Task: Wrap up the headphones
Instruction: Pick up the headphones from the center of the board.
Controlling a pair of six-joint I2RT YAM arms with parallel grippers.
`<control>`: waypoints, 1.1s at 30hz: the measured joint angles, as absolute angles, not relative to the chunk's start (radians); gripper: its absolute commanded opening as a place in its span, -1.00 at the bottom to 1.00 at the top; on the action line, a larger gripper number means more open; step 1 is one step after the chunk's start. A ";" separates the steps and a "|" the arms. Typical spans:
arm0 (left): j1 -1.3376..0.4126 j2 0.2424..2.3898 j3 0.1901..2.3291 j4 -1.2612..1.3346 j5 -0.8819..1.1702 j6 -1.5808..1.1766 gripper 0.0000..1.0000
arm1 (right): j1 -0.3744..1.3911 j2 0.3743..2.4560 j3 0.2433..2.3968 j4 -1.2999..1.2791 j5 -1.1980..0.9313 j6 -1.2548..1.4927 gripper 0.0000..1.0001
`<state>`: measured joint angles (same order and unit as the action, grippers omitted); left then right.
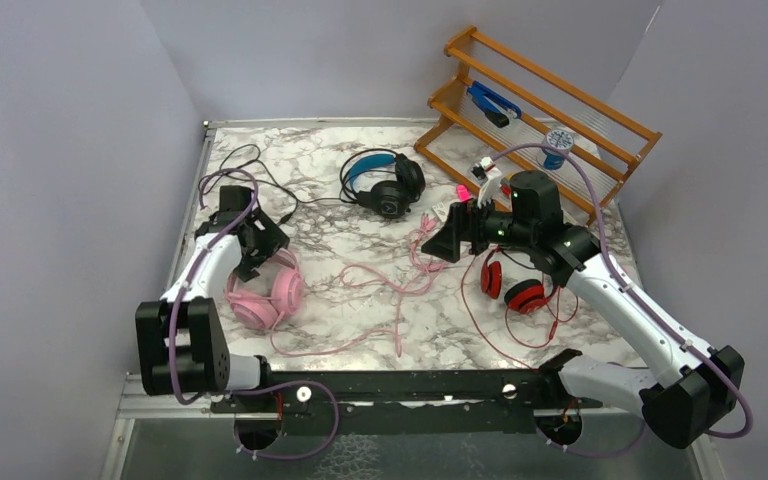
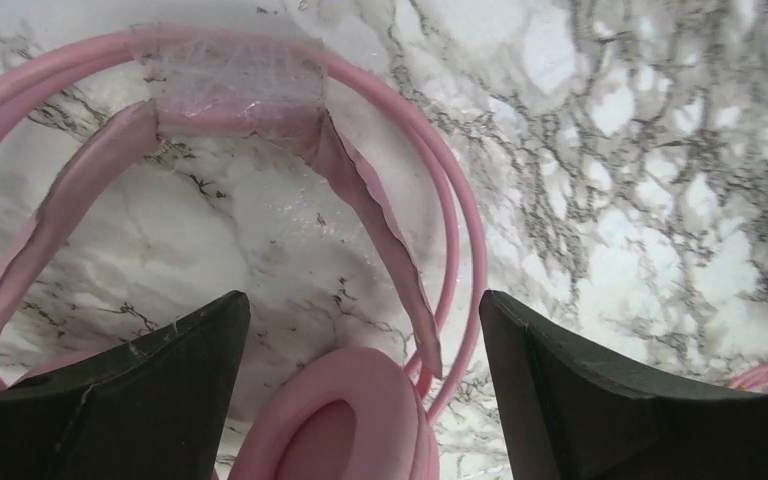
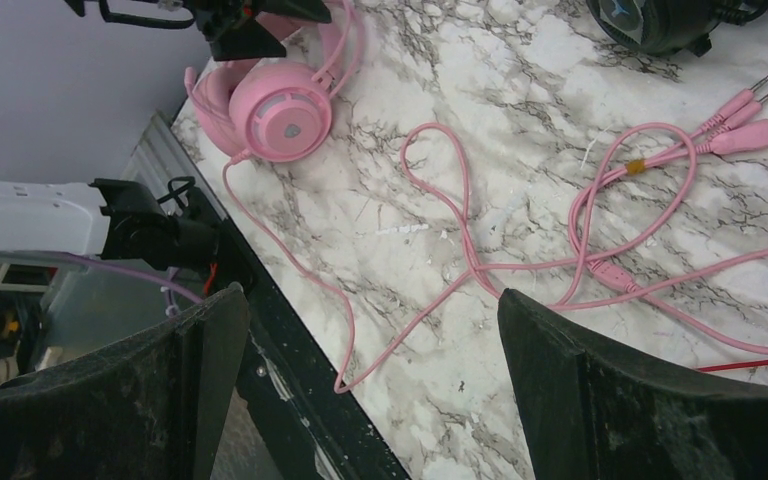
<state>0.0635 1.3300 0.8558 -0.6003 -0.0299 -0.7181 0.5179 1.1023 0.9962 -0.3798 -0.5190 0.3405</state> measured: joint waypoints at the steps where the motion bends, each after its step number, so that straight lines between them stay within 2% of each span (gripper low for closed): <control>1: 0.064 1.347 0.857 -0.599 -0.029 -0.720 0.67 | 0.518 1.102 0.996 -0.379 -0.520 0.340 1.00; 7: 0.063 1.557 0.883 -0.601 -0.005 -0.715 0.29 | 0.518 1.102 0.987 -0.361 -0.522 0.340 1.00; 10: 0.063 1.596 0.921 -0.582 0.000 -0.702 -0.11 | 0.518 1.100 0.963 -0.347 -0.526 0.342 1.00; 15: 0.063 1.597 0.914 -0.550 0.020 -0.690 -0.51 | 0.518 1.111 0.923 -0.324 -0.550 0.350 1.00; 20: 0.060 1.476 0.873 -0.551 0.118 -0.678 -0.67 | 0.527 1.181 0.913 -0.259 -0.603 0.376 1.00; 26: -0.028 1.266 0.905 -0.542 0.300 -0.662 -0.98 | 0.553 1.286 0.914 -0.173 -0.684 0.413 1.00; 33: -0.220 1.201 1.000 -0.480 0.404 -0.679 -1.00 | 0.580 1.348 0.948 -0.062 -0.757 0.455 0.97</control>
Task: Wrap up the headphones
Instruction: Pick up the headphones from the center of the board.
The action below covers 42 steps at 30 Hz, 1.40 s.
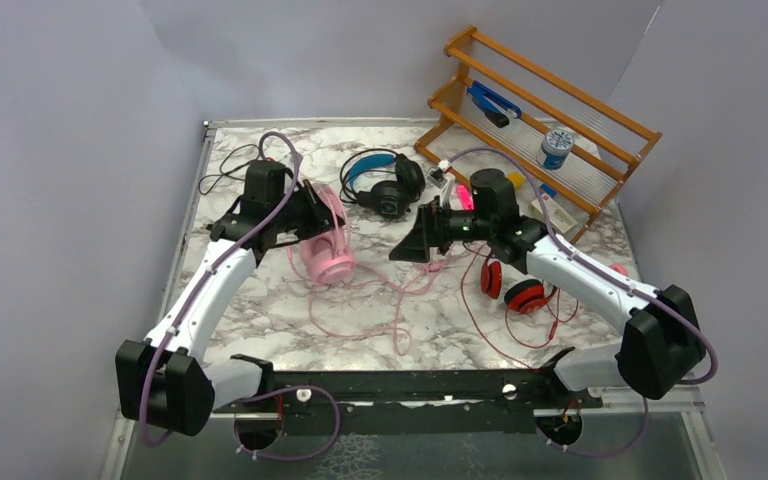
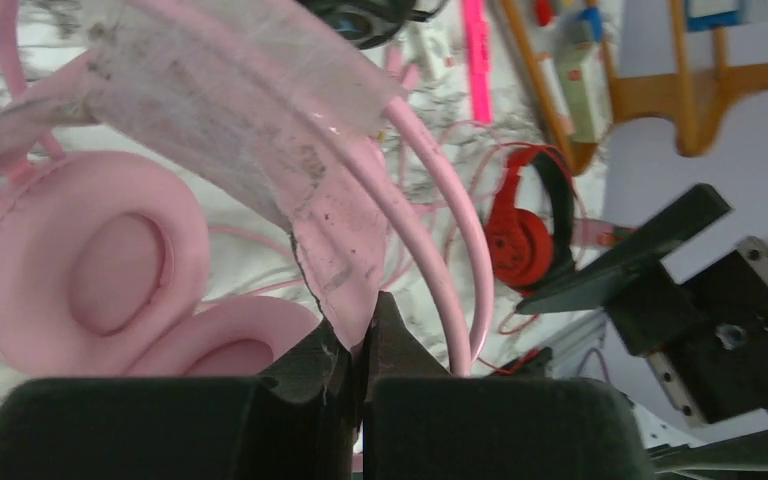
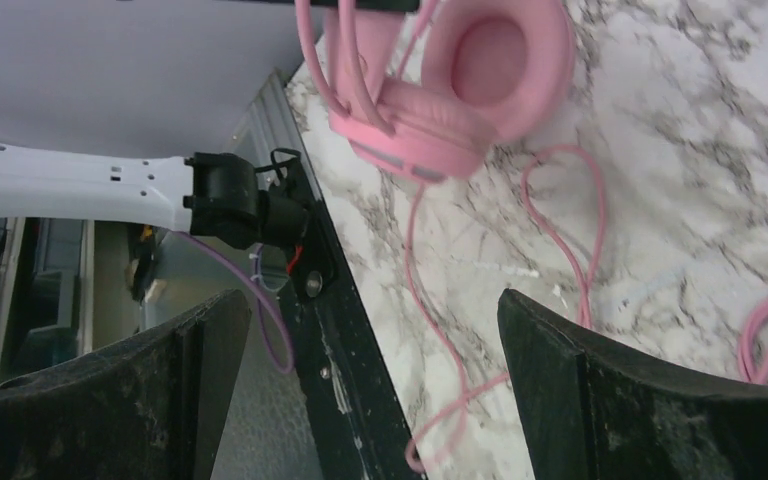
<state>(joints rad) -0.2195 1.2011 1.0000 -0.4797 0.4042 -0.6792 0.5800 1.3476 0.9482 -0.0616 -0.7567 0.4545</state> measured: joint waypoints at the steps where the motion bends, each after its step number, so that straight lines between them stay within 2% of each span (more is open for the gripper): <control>1: -0.234 1.195 1.005 -0.468 0.413 -0.692 -1.00 | 0.592 1.353 0.955 -0.036 -0.757 0.461 0.97; 5: -0.278 1.165 1.007 -0.435 0.440 -0.765 -1.00 | 0.665 1.377 0.974 0.064 -0.718 0.470 0.91; 10: -0.286 1.158 1.001 -0.398 0.447 -0.848 -1.00 | 0.772 1.415 0.994 0.140 -0.538 0.442 0.73; 18: -0.294 1.143 0.966 -0.395 0.418 -0.936 -1.00 | 0.918 1.503 1.066 0.192 -0.212 0.447 0.73; 21: -0.297 1.134 0.965 -0.445 0.360 -0.974 -1.00 | 0.959 1.581 1.134 0.179 -0.113 0.469 0.65; 23: -0.297 1.125 0.954 -0.471 0.322 -1.002 -1.00 | 0.978 1.618 1.175 0.178 -0.051 0.470 0.52; 27: -0.295 1.124 0.936 -0.502 0.273 -1.036 -1.00 | 1.017 1.720 1.207 0.174 0.019 0.464 -0.16; 29: -0.296 1.125 0.931 -0.519 0.265 -1.049 -1.00 | 1.028 1.748 1.207 0.177 0.033 0.465 -0.29; 30: -0.297 1.127 0.928 -0.522 0.255 -1.055 -0.85 | 1.029 1.758 1.208 0.182 0.038 0.476 -0.32; 36: -0.295 1.140 0.915 -0.536 0.232 -1.046 0.35 | 1.028 1.783 1.202 0.186 0.040 0.476 -0.59; 41: -0.292 1.144 0.918 -0.580 0.197 -0.980 0.87 | 0.989 1.784 1.191 0.182 -0.022 0.456 -0.65; 42: -0.290 1.145 0.926 -0.594 0.191 -0.947 0.90 | 0.972 1.785 1.191 0.182 -0.062 0.450 -0.66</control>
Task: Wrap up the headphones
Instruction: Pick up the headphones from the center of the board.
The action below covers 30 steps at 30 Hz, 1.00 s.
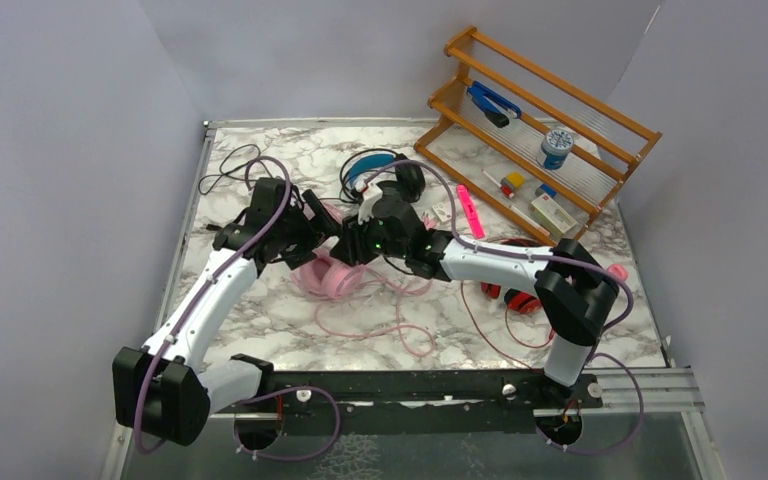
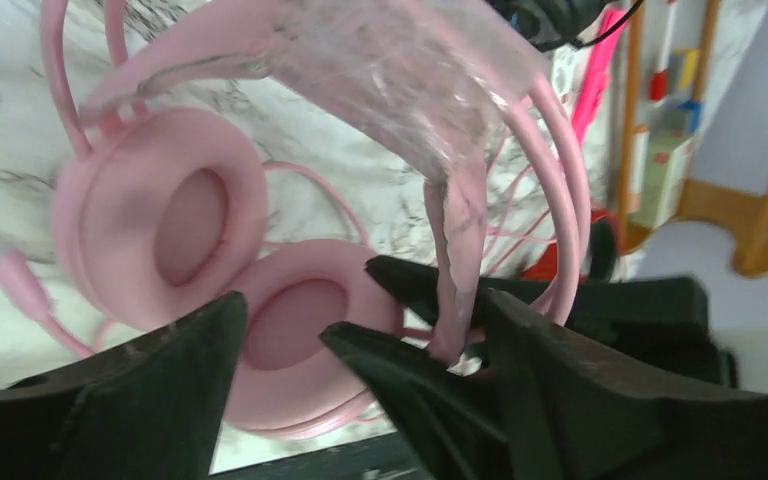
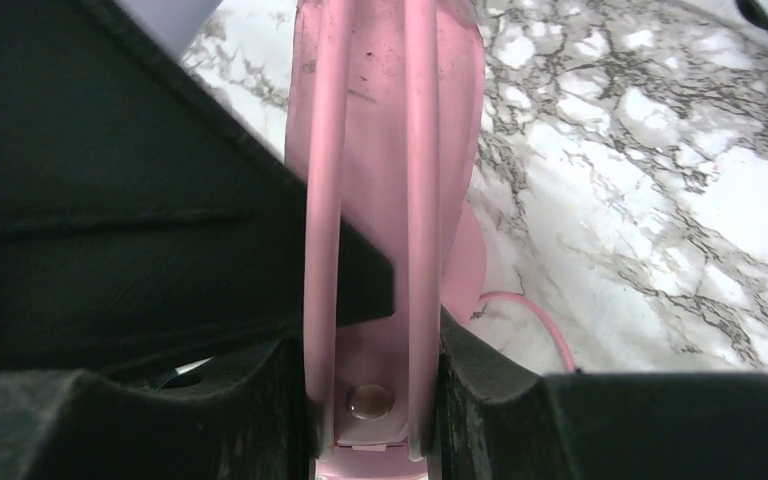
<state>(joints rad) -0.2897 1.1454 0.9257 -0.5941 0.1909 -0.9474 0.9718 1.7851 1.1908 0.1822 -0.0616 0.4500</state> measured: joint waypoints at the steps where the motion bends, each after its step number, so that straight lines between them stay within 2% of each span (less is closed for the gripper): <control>1: -0.290 1.147 0.934 -0.606 0.189 -0.922 0.91 | 0.954 1.787 1.191 0.182 -0.104 0.446 -0.66; 7: -0.290 1.165 1.086 -0.695 0.101 -0.706 0.98 | 0.833 1.800 1.194 0.134 -0.402 0.416 -0.70; 12: -0.290 1.175 1.179 -0.709 0.028 -0.492 0.98 | 0.712 1.813 1.254 -0.033 -0.651 0.381 -0.74; 15: -0.290 1.219 1.183 -0.709 0.039 -0.376 0.91 | 0.654 1.818 1.277 -0.118 -0.784 0.343 -0.74; 21: -0.310 1.340 1.082 -0.674 0.099 -0.217 0.87 | 0.613 1.864 1.295 -0.253 -0.935 0.270 -0.74; 26: -0.350 1.305 0.921 -0.556 0.156 -0.104 0.87 | 0.613 1.913 1.323 -0.317 -1.001 0.234 -0.74; 30: -0.359 1.304 0.876 -0.457 0.196 -0.046 0.77 | 0.614 1.927 1.356 -0.358 -1.021 0.198 -0.74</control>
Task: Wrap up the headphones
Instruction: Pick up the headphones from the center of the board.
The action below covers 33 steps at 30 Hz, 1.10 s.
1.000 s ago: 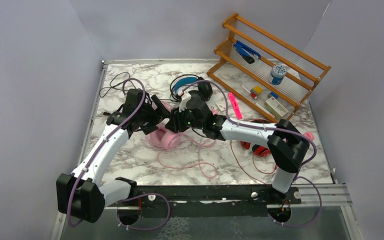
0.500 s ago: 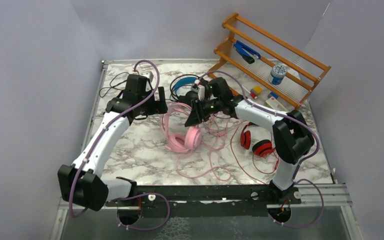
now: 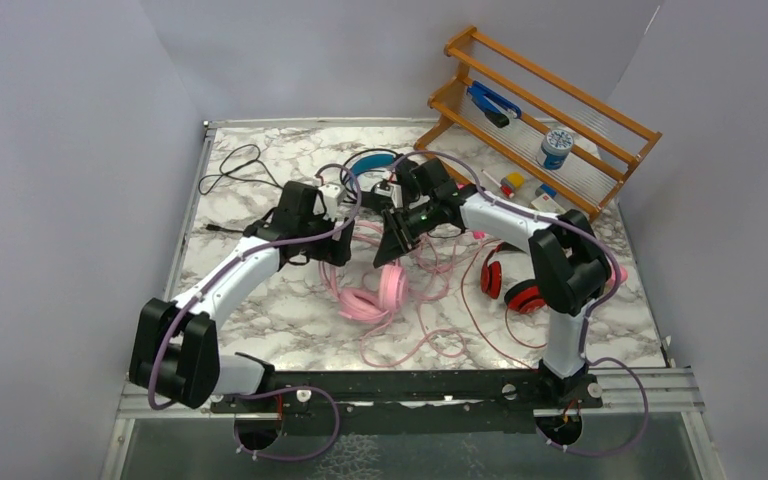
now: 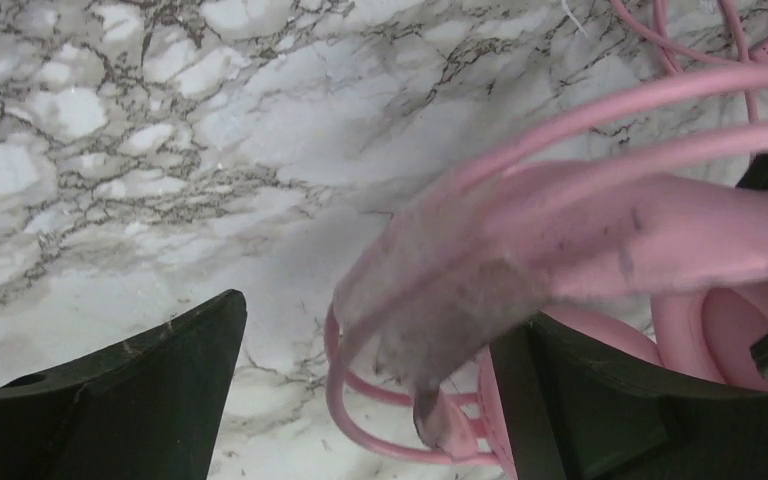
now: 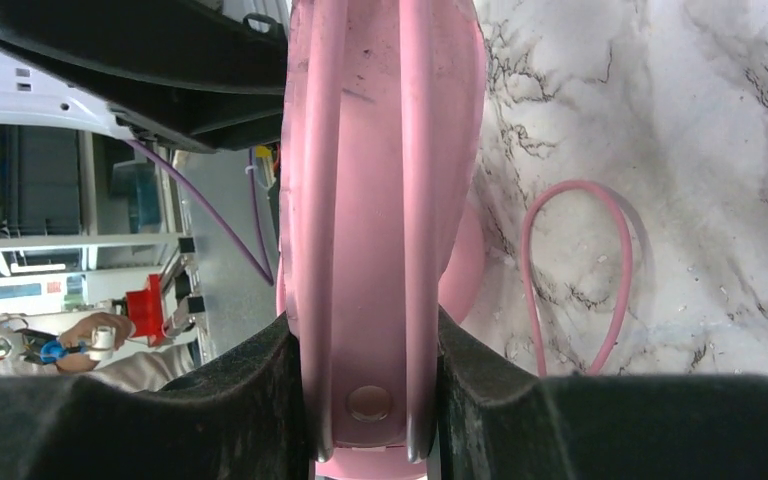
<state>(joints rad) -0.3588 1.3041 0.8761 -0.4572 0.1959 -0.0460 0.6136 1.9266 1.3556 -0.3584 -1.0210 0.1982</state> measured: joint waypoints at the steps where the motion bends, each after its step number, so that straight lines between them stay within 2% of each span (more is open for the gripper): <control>1: -0.363 1.317 0.879 -0.436 0.195 -0.033 0.75 | 0.614 1.929 1.363 -0.368 -1.026 0.187 -0.73; 7: -0.384 1.440 0.912 -0.352 0.168 0.017 0.70 | 0.606 1.964 1.404 -0.435 -1.036 0.139 -0.72; 8: -0.392 1.442 0.901 -0.331 0.163 0.025 0.63 | 0.603 1.966 1.404 -0.444 -1.037 0.131 -0.72; 10: -0.402 1.428 0.869 -0.279 0.158 0.040 0.36 | 0.602 1.967 1.404 -0.450 -1.044 0.120 -0.70; 11: -0.403 1.419 0.852 -0.258 0.158 0.046 0.10 | 0.602 1.967 1.405 -0.451 -1.047 0.113 -0.68; 12: -0.404 1.406 0.834 -0.241 0.159 0.051 -0.03 | 0.603 1.968 1.406 -0.452 -1.050 0.108 -0.62; 14: -0.408 1.383 0.812 -0.224 0.166 0.055 -0.19 | 0.603 1.968 1.408 -0.453 -1.056 0.098 -0.40; 16: -0.419 1.362 0.809 -0.227 0.166 0.052 -0.38 | 0.605 1.967 1.413 -0.455 -1.055 0.095 -0.02; 19: -0.420 1.319 0.809 -0.263 0.139 0.028 -0.63 | 0.609 1.960 1.429 -0.465 -1.006 0.103 0.46; 21: -0.419 1.275 0.809 -0.313 0.114 -0.019 -0.74 | 0.609 1.940 1.430 -0.467 -0.944 0.120 0.65; 25: -0.419 1.216 0.809 -0.396 0.081 -0.111 -0.84 | 0.606 1.850 1.422 -0.464 -0.817 0.157 0.80; 33: -0.413 1.146 0.814 -0.502 0.087 -0.317 -0.83 | 0.584 1.606 1.331 -0.374 -0.668 0.156 0.75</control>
